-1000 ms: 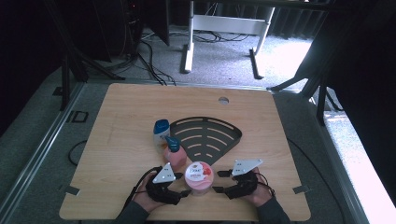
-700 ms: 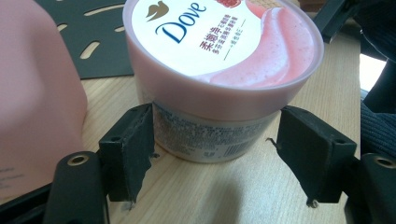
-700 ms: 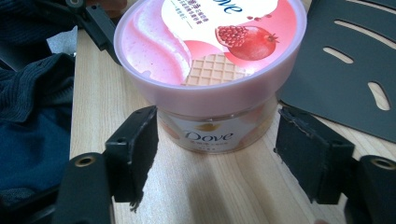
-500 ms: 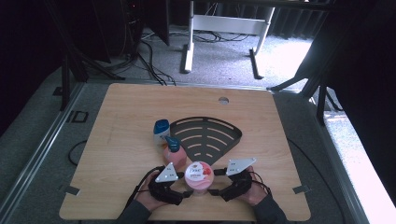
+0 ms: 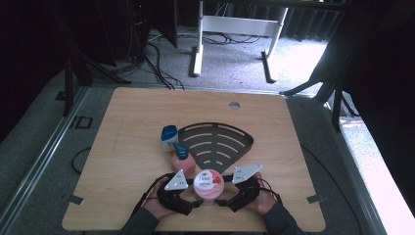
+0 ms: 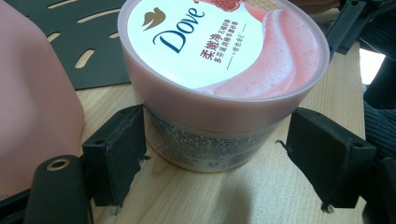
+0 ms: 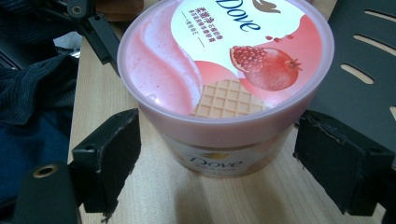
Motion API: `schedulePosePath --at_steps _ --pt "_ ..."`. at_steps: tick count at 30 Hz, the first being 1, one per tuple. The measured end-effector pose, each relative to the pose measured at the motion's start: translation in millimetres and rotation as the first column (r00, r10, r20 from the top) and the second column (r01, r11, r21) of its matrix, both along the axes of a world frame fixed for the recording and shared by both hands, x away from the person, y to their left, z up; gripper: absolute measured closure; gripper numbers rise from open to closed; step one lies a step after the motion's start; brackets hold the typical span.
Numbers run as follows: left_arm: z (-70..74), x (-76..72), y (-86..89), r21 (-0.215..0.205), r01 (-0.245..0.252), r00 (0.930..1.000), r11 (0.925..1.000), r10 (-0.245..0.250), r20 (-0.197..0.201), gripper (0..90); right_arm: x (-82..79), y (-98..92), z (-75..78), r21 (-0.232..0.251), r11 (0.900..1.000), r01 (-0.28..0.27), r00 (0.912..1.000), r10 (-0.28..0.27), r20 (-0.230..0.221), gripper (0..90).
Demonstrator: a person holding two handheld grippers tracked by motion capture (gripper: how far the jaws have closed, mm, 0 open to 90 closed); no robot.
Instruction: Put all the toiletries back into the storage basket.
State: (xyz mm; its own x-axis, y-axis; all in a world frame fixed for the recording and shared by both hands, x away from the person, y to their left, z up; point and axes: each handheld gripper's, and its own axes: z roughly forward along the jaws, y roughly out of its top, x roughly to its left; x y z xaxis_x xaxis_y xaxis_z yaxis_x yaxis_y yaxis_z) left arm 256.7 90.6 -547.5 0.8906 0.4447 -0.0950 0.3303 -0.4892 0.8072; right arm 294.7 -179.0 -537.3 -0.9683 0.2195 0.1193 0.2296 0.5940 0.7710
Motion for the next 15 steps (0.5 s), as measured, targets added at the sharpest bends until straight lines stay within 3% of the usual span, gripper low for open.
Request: schedulePosePath --at_steps 9,15 --pt "0.9 -0.9 -1.9 0.019 0.005 0.9997 0.9998 -0.005 0.025 19.4 -1.7 2.7 -1.0 -0.034 0.999 -0.003 0.9993 0.004 0.037 15.0" --pt "0.3 -1.4 -2.9 0.033 0.0 0.9997 0.9995 -0.001 0.026 19.5 -1.1 2.5 -1.3 -0.027 1.0 0.003 0.9997 -0.002 0.026 15.2"
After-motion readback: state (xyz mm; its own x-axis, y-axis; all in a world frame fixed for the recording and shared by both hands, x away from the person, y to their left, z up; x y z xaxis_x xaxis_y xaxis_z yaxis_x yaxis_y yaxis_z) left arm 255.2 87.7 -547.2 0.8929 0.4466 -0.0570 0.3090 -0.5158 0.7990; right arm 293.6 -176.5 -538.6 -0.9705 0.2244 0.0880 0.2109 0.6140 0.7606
